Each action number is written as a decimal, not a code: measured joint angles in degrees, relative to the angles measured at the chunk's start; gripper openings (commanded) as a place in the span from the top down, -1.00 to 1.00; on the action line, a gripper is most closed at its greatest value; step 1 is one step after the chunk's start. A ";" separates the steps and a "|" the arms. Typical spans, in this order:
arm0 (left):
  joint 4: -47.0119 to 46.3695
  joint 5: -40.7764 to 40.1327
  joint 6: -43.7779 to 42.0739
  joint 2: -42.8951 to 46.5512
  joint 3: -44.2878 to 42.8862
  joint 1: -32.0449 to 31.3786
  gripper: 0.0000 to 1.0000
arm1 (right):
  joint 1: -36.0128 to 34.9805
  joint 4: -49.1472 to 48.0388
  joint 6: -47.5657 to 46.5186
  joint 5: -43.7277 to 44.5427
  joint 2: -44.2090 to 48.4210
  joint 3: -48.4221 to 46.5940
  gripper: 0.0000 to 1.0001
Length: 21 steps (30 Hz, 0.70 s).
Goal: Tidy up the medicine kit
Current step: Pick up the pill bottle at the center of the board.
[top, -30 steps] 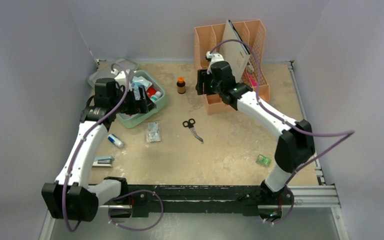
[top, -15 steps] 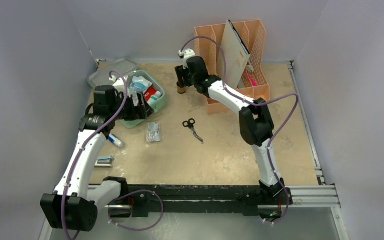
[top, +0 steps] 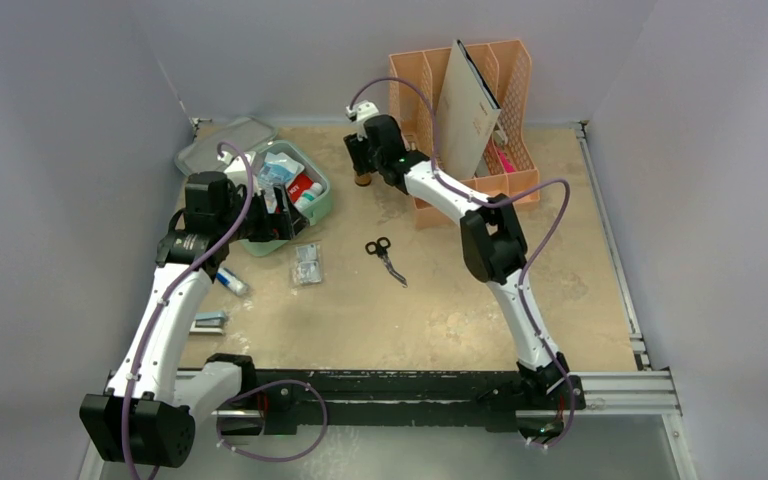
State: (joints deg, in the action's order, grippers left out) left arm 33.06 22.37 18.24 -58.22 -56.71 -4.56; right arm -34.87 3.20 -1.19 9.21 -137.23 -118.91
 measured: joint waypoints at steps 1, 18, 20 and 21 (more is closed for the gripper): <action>0.00 0.04 0.00 0.00 0.00 0.00 -0.79 | 0.00 0.00 -0.02 -0.24 -0.44 -0.79 -0.07; -0.04 0.46 -0.48 -0.17 0.07 0.00 -0.66 | 0.00 1.66 2.16 -4.20 -2.08 -3.63 0.74; -0.42 0.50 -0.44 -0.17 0.28 0.00 -0.64 | 0.00 3.21 3.06 -4.20 0.63 -0.81 0.77; -0.44 0.55 -0.42 -0.17 0.37 0.00 -0.63 | 0.00 3.89 3.50 -4.22 1.92 0.33 0.78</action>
State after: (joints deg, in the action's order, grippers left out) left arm 32.62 22.92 17.82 -58.39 -56.34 -4.56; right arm -34.87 7.09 2.31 4.99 -135.31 -118.58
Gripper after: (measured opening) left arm 0.831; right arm 0.341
